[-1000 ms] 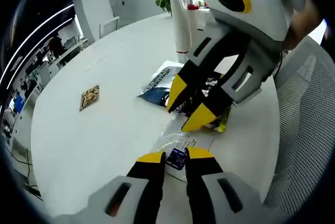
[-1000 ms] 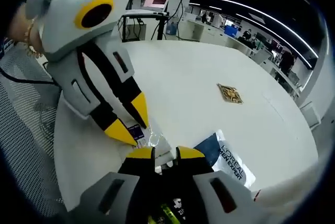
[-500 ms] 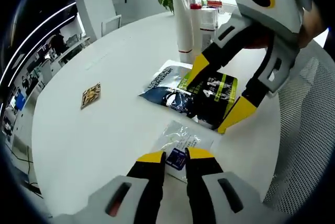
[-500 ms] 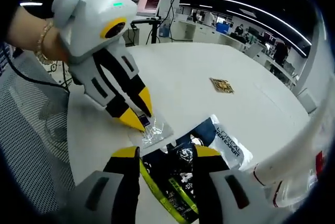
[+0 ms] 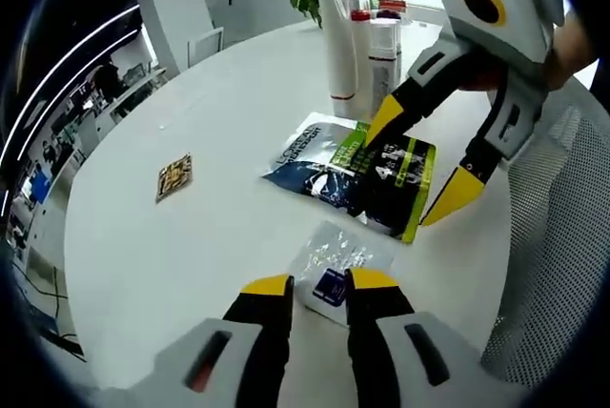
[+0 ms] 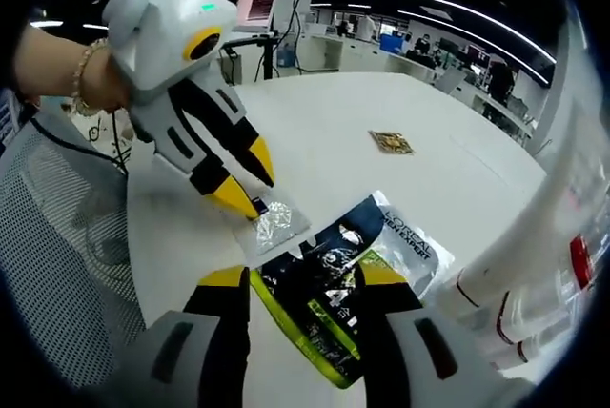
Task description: Arrange the skincare products in the storage area until every visible bottle or jar stands upright without overlapping.
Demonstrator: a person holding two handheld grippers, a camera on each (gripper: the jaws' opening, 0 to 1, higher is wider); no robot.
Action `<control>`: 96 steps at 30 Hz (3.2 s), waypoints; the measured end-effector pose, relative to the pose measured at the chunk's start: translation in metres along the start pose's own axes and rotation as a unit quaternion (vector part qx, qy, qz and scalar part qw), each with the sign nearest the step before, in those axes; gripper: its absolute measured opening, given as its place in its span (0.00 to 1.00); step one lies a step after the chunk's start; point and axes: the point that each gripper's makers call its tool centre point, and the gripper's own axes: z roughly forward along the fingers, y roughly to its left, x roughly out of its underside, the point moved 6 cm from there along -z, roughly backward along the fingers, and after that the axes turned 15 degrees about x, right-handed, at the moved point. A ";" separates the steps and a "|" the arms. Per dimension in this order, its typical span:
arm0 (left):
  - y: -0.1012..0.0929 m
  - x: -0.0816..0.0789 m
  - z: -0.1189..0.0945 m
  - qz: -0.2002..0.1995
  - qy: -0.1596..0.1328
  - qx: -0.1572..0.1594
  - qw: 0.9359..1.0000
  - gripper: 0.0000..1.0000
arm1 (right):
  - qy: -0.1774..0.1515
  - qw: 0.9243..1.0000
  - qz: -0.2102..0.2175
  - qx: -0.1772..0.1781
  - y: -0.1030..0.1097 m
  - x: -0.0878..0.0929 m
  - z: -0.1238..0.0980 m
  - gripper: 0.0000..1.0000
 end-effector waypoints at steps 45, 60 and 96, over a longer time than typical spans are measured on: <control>-0.051 0.000 -0.045 -0.153 -0.070 -0.017 0.986 0.83 | 0.043 0.978 0.190 0.078 -0.055 0.044 -0.098 0.99; -0.056 0.014 -0.059 -0.193 -0.107 -0.032 0.975 0.99 | 0.019 0.972 0.208 0.107 -0.052 0.049 -0.106 0.99; -0.030 0.006 -0.056 -0.210 -0.083 -0.038 0.973 0.99 | 0.039 0.976 0.185 0.106 -0.048 0.055 -0.104 0.99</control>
